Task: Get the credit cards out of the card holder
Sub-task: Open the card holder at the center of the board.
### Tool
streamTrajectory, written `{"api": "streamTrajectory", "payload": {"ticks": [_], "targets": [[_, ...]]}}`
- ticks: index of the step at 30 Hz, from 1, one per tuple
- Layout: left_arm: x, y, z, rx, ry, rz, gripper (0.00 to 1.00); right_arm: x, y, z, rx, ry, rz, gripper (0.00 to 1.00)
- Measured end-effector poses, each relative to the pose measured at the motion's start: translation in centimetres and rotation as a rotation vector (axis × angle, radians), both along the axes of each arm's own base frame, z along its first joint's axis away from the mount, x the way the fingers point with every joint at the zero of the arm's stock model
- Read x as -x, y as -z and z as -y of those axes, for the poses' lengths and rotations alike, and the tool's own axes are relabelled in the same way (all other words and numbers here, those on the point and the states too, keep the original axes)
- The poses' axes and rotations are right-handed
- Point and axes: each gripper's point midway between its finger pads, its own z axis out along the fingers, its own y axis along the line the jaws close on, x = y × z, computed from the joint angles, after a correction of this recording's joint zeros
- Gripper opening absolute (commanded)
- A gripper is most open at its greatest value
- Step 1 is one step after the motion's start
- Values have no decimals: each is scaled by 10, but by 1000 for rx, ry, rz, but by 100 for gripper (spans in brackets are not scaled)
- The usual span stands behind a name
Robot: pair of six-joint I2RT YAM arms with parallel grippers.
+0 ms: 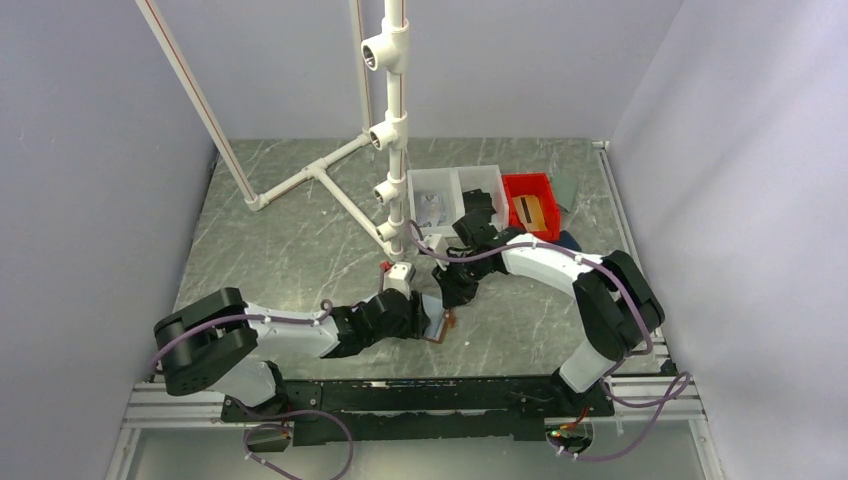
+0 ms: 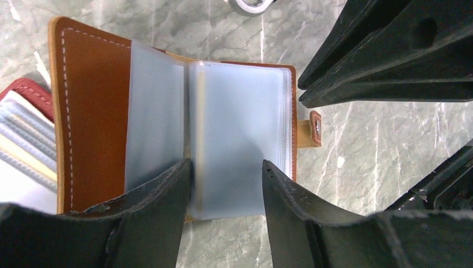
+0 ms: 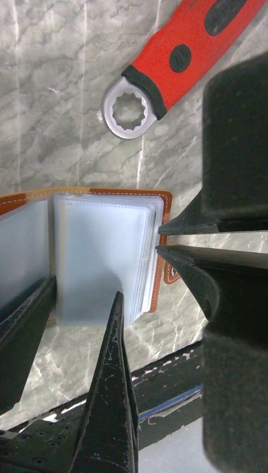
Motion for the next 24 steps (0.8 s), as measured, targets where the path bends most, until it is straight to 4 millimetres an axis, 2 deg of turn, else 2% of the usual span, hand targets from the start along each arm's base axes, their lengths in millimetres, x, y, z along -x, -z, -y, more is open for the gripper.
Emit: {"api": "streamTrajectory", "payload": {"ticks": [4,8,17,24], "targets": [[0,2,9,22,32,-25,57,2,6,5,26,-7,0,12],[-1,0,21,35,50,-50,64,5,13,9,56,-16,-11,12],[0,-2,30,44,68,-74,80,10,21,9,90,-15,-46,12],[-1,-4,37,62,80,-72,78,14,16,2,56,7,-103,11]]}}
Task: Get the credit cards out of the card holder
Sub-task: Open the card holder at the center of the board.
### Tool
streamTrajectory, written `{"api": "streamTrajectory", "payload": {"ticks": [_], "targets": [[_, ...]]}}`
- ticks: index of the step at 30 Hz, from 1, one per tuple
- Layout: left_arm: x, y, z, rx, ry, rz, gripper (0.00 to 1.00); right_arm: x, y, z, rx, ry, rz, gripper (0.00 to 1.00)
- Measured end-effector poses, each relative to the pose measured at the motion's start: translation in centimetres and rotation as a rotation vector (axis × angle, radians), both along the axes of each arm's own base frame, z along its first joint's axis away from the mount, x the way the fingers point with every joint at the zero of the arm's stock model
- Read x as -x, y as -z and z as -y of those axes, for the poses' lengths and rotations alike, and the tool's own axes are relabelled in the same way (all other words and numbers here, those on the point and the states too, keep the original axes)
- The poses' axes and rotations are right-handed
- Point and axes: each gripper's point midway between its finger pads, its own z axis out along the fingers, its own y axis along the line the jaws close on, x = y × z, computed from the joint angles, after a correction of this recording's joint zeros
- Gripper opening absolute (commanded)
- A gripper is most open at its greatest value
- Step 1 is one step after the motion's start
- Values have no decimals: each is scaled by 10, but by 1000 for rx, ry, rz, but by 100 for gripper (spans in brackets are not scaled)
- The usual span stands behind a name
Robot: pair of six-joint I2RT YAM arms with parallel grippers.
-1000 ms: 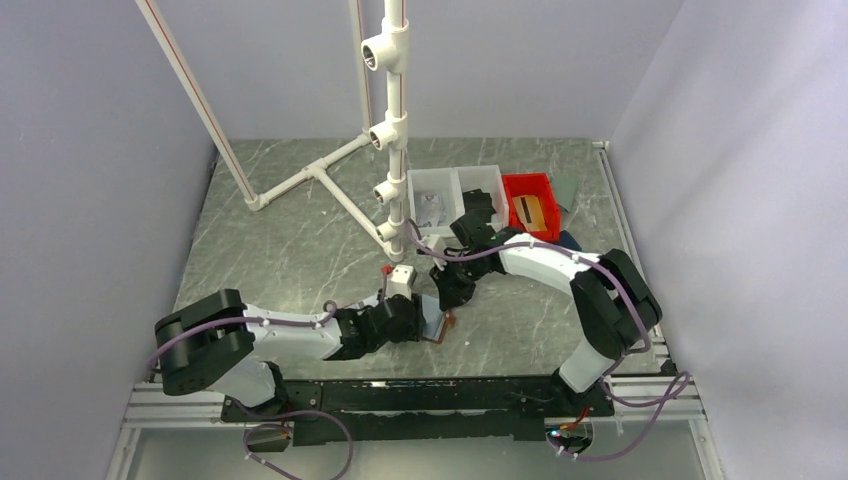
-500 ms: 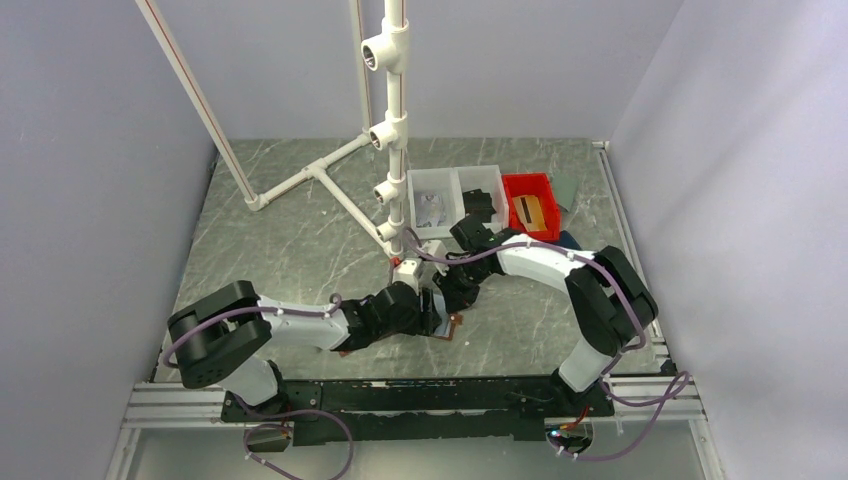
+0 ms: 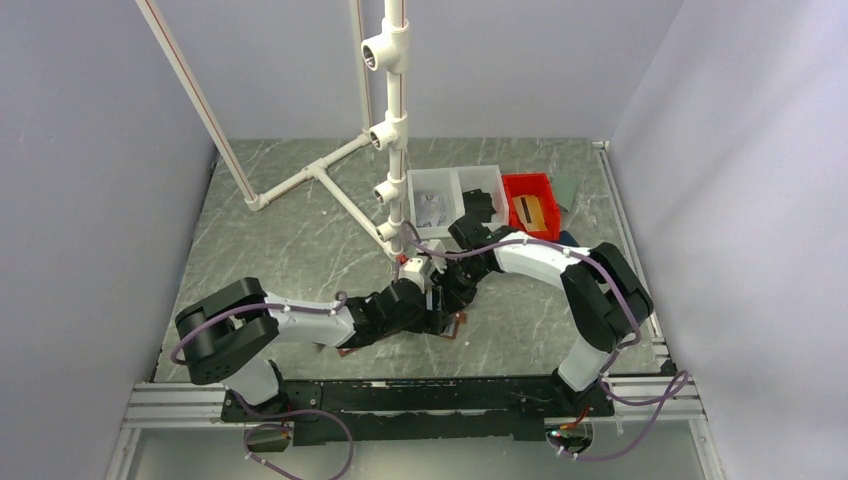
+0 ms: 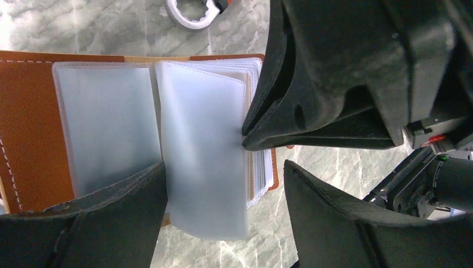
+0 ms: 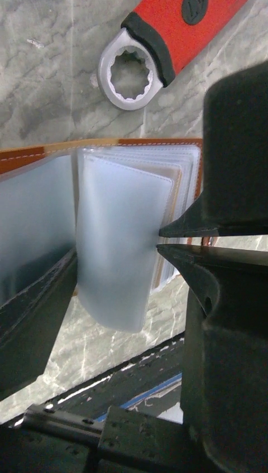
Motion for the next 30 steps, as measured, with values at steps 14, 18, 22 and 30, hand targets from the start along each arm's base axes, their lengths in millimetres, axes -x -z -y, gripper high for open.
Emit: {"api": "streamTrajectory", "payload": {"ticks": [14,18,22,30], "targets": [[-6,9,-2,-51,-62,-39,13,-6,-9,0,-47,5,8,13],[-8,7,-1,-22,-88,-63,6,-10,-24,4,-68,-40,90,13],[-8,9,-4,18,-108,-94,6,-9,-22,10,-53,-89,118,12],[-7,12,-10,127,-131,-153,20,-2,-1,20,22,-137,85,12]]}}
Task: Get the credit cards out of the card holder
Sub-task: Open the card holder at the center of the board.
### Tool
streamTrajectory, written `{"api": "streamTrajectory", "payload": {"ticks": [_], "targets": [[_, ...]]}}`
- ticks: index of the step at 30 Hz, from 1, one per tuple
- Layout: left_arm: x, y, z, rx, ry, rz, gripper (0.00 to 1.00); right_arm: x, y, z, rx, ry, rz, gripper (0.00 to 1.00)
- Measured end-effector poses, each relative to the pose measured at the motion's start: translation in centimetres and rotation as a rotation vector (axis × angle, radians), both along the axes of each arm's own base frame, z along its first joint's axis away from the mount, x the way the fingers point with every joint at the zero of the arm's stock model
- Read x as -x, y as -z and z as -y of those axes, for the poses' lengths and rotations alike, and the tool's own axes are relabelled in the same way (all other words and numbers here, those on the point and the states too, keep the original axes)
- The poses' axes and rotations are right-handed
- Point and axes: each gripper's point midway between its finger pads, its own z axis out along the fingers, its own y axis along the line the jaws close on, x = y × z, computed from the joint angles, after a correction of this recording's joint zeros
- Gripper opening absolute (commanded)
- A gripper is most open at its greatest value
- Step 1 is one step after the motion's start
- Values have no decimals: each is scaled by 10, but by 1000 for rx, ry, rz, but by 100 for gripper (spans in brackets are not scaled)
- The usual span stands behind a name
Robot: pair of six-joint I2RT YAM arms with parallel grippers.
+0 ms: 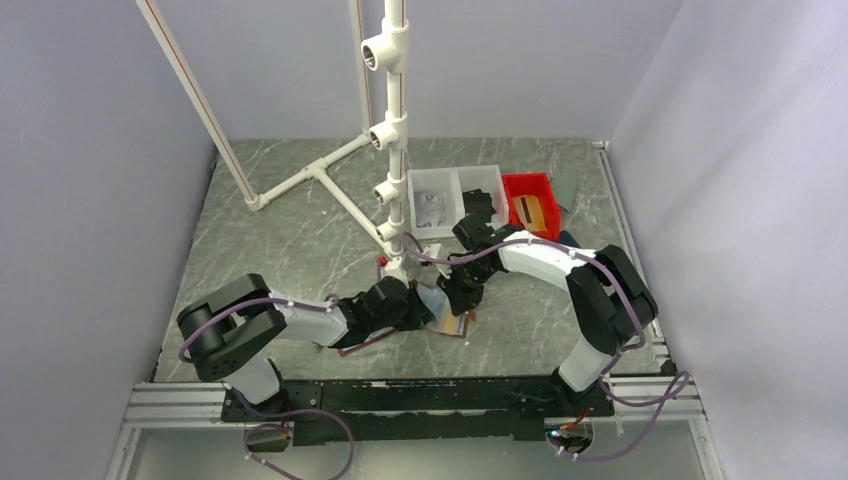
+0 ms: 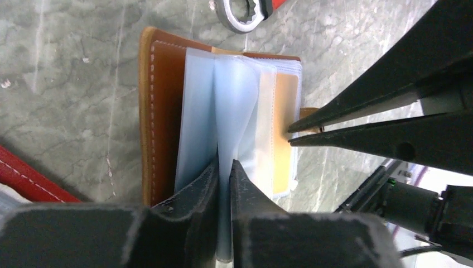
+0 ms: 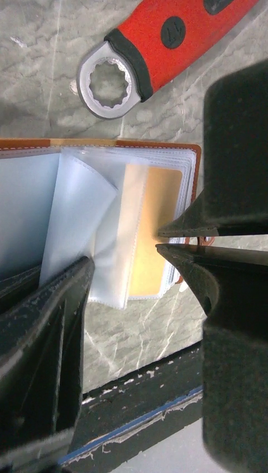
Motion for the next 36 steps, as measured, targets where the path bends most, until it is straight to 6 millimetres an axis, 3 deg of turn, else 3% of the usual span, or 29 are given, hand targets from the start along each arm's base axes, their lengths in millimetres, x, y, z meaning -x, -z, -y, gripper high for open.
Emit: {"api": "streamTrajectory", "payload": {"ticks": [2,6,9,11,18,24,30,36], "targets": [[1,-1,0,35,1,-10,29,1,3,0,12,-1,-3,12],[10,-3,3,89,37,-24,57,1,4,-8,20,7,-6,11],[14,-12,8,134,74,-12,70,0,4,-15,13,33,-13,11],[18,-16,9,157,96,-7,75,-2,3,-18,8,55,-18,11],[26,-19,8,164,145,1,75,-6,3,-27,-27,121,-74,11],[23,-16,19,136,166,-21,62,-3,2,-34,-68,152,-137,10],[18,-2,15,57,140,-49,22,2,-1,-40,-102,158,-198,10],[15,5,9,26,96,-70,11,1,-3,-40,-117,162,-212,11]]}}
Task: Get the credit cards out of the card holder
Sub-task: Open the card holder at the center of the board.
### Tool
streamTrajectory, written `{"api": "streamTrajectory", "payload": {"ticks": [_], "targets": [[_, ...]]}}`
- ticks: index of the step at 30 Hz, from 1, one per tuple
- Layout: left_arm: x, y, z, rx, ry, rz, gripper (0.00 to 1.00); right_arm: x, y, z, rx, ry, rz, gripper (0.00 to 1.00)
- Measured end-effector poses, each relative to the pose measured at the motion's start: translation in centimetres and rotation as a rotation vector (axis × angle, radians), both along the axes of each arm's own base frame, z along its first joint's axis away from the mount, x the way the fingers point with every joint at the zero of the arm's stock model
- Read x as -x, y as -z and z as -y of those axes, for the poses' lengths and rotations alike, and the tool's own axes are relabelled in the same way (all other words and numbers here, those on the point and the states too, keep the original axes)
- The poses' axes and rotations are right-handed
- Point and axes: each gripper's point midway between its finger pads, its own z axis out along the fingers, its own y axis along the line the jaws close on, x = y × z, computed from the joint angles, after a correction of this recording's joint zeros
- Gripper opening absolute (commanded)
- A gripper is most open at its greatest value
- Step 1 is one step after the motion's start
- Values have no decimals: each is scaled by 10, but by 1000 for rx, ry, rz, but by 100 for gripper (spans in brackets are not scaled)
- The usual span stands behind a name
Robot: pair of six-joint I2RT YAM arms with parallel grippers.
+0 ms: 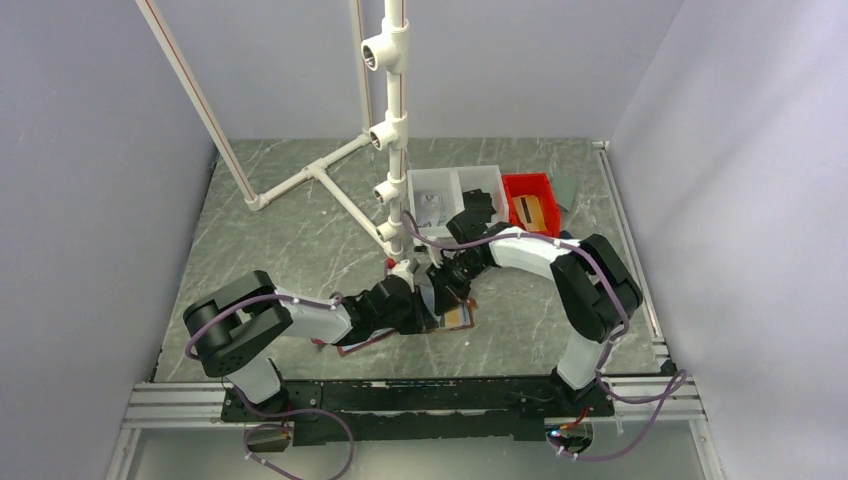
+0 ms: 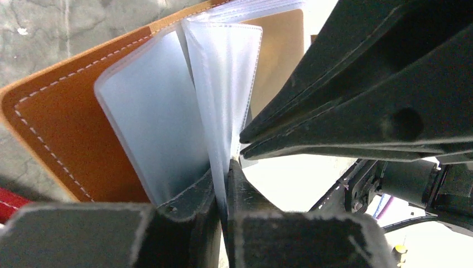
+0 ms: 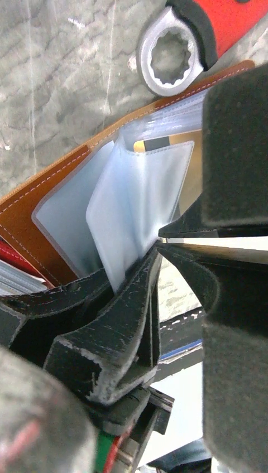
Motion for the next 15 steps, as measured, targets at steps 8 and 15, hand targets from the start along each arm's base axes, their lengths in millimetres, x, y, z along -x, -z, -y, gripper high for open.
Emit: {"api": "streamTrajectory", "payload": {"ticks": [8,15], "targets": [[1,1,-3,44,-30,-10,13,-19,-18,15,3,-24,137,10],[3,-1,-3,126,-12,-4,23,-33,-4,29,108,-19,213,9]]}}
